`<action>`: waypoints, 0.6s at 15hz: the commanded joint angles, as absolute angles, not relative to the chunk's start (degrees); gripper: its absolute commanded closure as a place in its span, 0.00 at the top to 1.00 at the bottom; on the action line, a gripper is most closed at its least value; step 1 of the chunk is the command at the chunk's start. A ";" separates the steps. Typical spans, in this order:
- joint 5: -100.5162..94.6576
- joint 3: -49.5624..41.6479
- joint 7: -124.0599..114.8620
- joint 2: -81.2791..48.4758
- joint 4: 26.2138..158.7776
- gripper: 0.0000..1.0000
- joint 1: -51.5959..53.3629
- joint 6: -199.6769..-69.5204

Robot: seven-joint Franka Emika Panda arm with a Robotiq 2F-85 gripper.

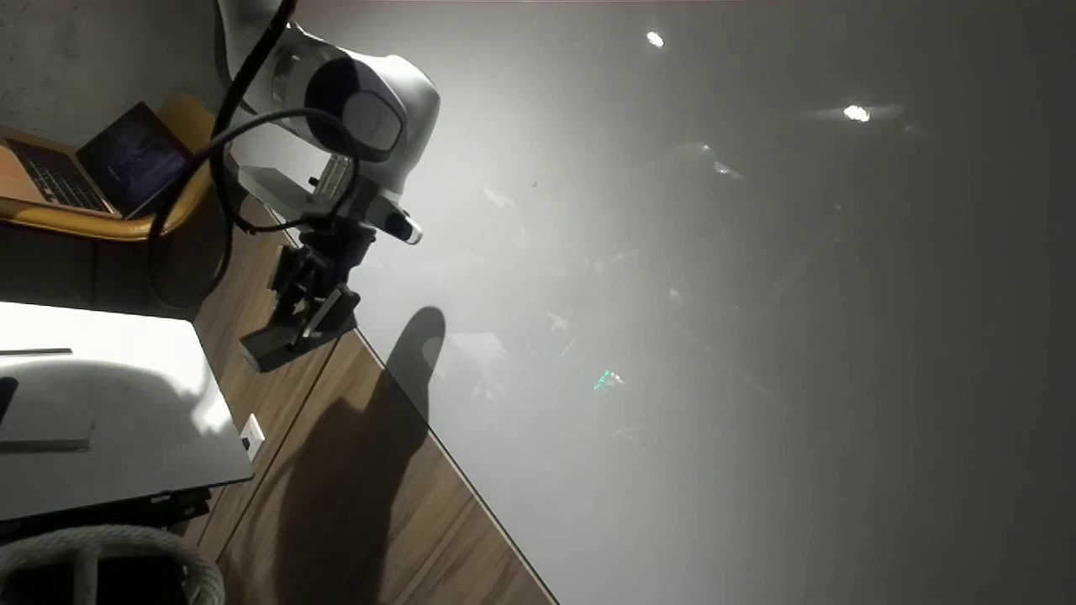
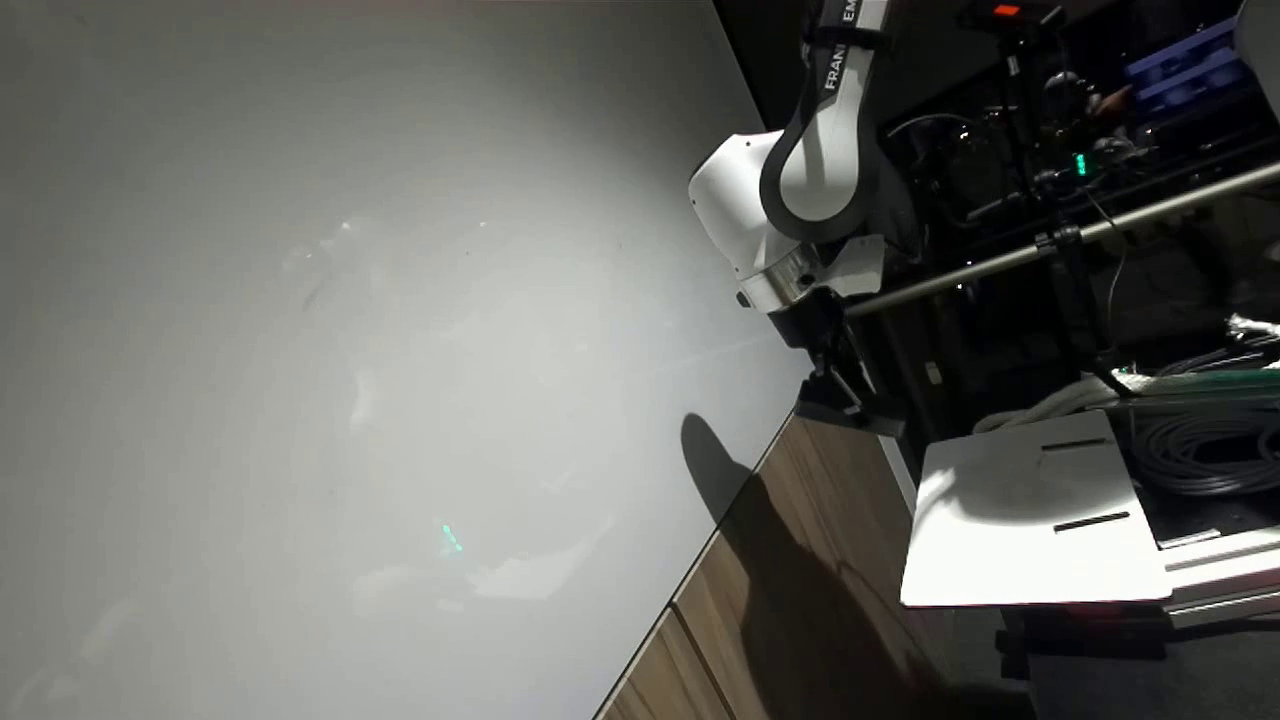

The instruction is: Pick up the eraser from the table and use it to wipe the white board then place it back on the table.

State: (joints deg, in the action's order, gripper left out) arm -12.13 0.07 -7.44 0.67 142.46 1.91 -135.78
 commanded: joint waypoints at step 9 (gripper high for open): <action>-0.09 2.66 -6.05 -4.06 147.26 0.29 3.00 -134.17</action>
